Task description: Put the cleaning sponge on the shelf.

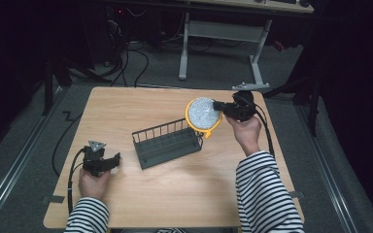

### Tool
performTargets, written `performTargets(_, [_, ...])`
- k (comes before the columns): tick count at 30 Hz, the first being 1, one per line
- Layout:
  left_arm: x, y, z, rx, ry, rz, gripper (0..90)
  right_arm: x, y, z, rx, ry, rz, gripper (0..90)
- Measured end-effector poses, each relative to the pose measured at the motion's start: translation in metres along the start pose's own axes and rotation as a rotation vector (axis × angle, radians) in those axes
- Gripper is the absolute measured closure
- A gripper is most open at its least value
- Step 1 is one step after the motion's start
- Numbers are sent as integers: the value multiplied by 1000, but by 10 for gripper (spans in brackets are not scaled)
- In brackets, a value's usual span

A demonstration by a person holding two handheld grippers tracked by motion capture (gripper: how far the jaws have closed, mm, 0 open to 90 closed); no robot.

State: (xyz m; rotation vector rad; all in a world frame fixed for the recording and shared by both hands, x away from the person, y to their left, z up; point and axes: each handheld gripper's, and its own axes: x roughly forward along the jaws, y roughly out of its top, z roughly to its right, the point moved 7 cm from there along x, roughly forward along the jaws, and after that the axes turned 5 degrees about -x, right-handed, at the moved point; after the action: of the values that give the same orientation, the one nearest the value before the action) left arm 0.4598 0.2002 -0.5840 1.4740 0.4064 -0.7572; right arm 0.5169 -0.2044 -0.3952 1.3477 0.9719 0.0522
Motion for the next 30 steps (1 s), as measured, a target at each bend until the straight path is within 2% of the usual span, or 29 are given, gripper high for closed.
performTargets(2, [0, 0, 0, 3, -1, -2, 265, 10, 2, -4, 1, 5, -7, 884])
performTargets(3, [0, 0, 0, 3, -1, -2, 265, 21, 4, -8, 6, 13, -9, 884])
performTargets(4, [0, 0, 0, 3, -1, -2, 265, 21, 4, -8, 6, 13, -9, 884])
performTargets(6, [0, 0, 0, 3, -2, -2, 265, 35, 5, -13, 14, 25, -8, 884])
performTargets(7, [0, 0, 0, 3, -2, -1, 265, 35, 5, -13, 14, 25, -8, 884])
performTargets(9, [0, 0, 0, 4, -3, -1, 265, 53, 3, -21, 21, 39, -18, 884])
performTargets(10, [0, 0, 0, 4, -3, -1, 265, 53, 3, -21, 21, 39, -18, 884])
performTargets(11, [0, 0, 0, 5, -2, -1, 265, 63, 1, -26, 28, 46, -27, 883])
performTargets(12, [0, 0, 0, 5, -2, -1, 265, 63, 1, -26, 28, 46, -27, 883])
performTargets(13, [0, 0, 0, 6, -3, -1, 265, 73, 0, -30, 32, 53, -30, 883])
performTargets(20, [0, 0, 1, 7, -4, -2, 265, 86, -4, -37, 36, 62, -29, 882])
performTargets(30, [0, 0, 1, 9, -2, -2, 265, 94, -22, -43, -33, 21, -57, 881])
